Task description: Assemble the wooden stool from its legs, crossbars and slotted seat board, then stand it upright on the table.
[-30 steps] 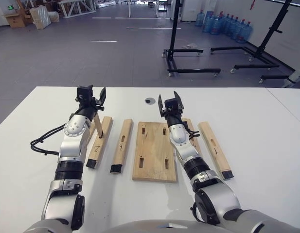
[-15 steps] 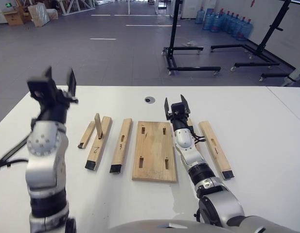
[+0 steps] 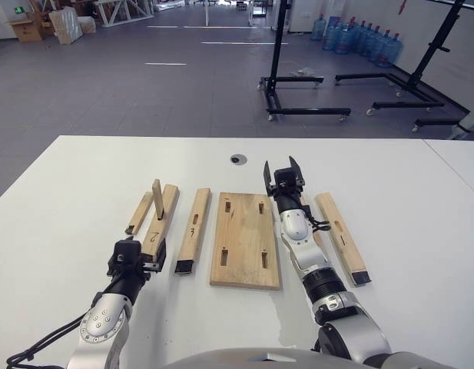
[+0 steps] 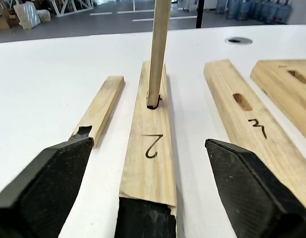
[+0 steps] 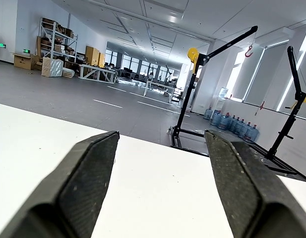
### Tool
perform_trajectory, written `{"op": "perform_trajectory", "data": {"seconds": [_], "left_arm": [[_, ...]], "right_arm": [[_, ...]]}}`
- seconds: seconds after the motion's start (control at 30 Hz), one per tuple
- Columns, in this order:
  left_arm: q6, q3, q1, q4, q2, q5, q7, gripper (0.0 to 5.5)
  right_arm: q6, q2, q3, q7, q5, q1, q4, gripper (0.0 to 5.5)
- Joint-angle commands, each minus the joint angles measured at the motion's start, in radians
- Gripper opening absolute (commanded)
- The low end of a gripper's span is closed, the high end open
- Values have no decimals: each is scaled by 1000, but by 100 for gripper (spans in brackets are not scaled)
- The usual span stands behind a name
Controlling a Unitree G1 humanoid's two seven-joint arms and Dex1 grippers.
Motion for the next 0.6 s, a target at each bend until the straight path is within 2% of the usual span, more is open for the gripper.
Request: {"op": "perform_trajectory", "data": {"seconds": [0.03, 0.3, 0.53, 0.6], "left_arm": [[61, 33, -41, 71, 47, -21, -49, 410], [179, 32, -127, 157, 112, -38, -120, 410], [352, -15, -126, 1, 54, -51, -49, 410], [397, -37, -111, -38, 52, -39, -29, 378]], "right_arm": [[12, 5, -4, -4, 5, 8, -13, 317], [18, 13, -5, -5, 6, 18, -36, 317], [29, 18, -7, 4, 9, 20, -45, 317], [32, 18, -10, 5, 11, 19, -45, 317]]}}
